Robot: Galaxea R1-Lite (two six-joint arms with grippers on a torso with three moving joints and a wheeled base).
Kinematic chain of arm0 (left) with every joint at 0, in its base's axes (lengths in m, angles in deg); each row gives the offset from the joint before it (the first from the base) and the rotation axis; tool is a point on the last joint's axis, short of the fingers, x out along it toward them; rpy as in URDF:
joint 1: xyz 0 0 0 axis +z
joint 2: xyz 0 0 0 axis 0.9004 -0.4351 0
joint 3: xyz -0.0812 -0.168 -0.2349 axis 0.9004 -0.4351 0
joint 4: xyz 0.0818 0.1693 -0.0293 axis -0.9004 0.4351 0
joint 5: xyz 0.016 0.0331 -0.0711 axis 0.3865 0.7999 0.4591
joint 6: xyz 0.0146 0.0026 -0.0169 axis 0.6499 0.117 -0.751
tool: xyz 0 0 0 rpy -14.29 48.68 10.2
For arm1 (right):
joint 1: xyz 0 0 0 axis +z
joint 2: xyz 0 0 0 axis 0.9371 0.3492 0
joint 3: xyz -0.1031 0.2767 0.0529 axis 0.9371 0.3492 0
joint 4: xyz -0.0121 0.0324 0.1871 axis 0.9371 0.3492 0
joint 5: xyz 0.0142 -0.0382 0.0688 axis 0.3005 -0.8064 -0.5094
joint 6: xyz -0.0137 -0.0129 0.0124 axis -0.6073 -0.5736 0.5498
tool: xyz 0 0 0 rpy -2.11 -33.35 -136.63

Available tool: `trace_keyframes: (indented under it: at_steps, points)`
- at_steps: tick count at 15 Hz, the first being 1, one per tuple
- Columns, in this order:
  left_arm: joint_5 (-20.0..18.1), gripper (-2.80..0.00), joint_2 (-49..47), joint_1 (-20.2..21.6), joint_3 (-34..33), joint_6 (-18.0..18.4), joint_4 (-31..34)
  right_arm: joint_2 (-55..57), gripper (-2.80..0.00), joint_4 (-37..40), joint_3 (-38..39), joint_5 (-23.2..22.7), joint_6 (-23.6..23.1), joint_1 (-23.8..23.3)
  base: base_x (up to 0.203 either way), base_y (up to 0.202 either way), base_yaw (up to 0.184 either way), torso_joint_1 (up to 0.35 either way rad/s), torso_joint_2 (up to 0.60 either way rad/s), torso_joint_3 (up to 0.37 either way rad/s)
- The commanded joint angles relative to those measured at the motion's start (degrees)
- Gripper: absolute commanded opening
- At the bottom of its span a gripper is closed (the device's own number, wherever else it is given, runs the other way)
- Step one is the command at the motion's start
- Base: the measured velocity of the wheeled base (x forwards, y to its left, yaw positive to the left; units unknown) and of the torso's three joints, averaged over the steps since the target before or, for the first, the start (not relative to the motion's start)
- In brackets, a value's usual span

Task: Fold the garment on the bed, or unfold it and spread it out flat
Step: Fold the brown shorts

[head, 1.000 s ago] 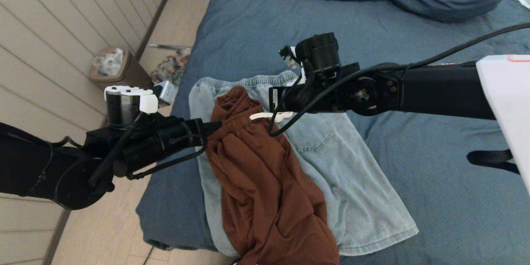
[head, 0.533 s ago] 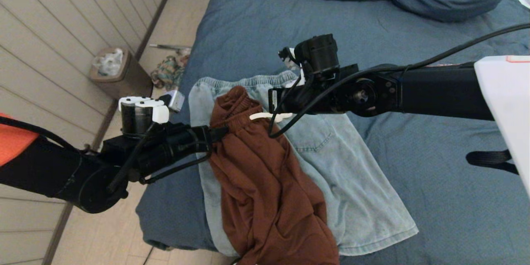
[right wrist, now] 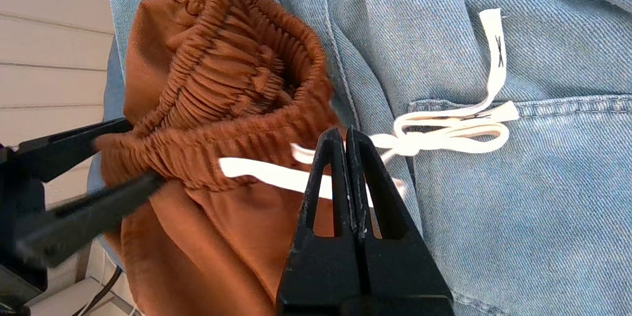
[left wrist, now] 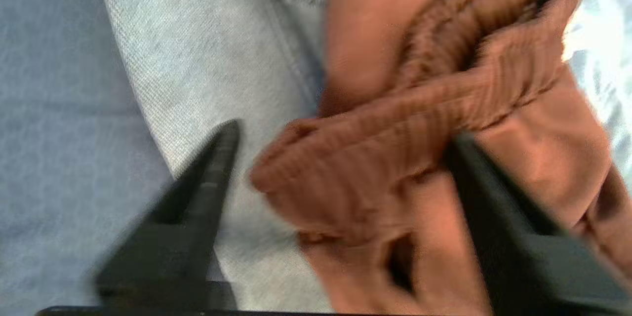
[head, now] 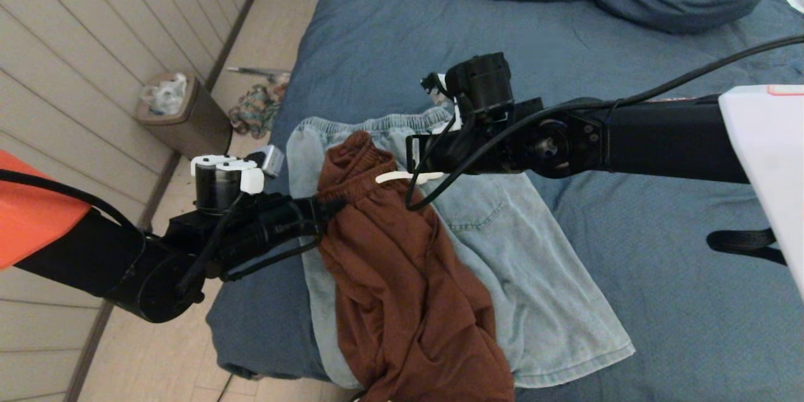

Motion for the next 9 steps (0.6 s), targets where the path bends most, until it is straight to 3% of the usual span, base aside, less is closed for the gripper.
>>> trace_keyframes:
  at_steps: [1, 9]
  points:
    - [0.0, -2.8, 0.1, 0.0, 0.1, -0.2, -0.6, 0.5, -2.8, 0.0, -0.1, 0.0, 0.1, 0.1, 0.0, 0.0, 0.0, 0.0, 0.0, 0.0]
    - [0.3, -2.8, 2.1, -0.2, 2.8, -0.4, -0.6, 0.3, -2.8, 0.0, -0.2, 0.1, 0.1, 0.1, 0.0, 0.0, 0.0, 0.0, 0.0, 0.0]
